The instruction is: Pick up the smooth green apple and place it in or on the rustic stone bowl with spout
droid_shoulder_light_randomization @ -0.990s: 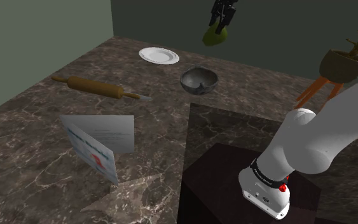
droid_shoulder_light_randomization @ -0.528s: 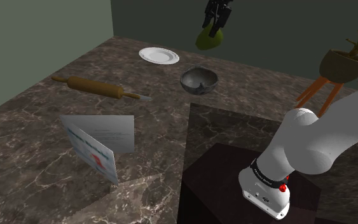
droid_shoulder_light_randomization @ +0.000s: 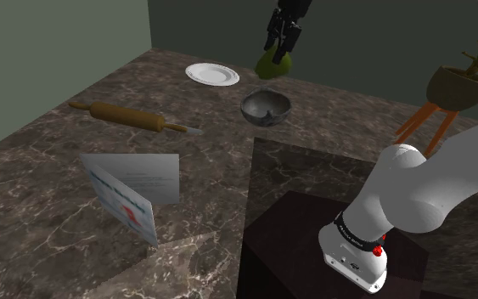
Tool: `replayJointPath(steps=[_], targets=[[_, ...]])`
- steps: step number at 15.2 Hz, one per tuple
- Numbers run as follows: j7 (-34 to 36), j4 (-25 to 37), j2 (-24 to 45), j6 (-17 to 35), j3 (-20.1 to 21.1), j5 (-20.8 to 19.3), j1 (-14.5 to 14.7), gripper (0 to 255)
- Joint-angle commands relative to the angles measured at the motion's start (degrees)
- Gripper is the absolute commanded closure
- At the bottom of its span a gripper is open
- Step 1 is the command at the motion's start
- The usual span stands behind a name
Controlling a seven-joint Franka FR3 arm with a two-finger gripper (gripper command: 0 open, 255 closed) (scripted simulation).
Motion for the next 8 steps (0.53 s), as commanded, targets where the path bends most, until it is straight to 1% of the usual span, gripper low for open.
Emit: replayJointPath(steps=[1, 8], targets=[[0.03, -1.64, -0.17, 1.5, -0.04, -0.05, -0.04, 255], [0.0, -7.75, -1.01, 6.78, -0.27, -0.36, -0.26, 255]])
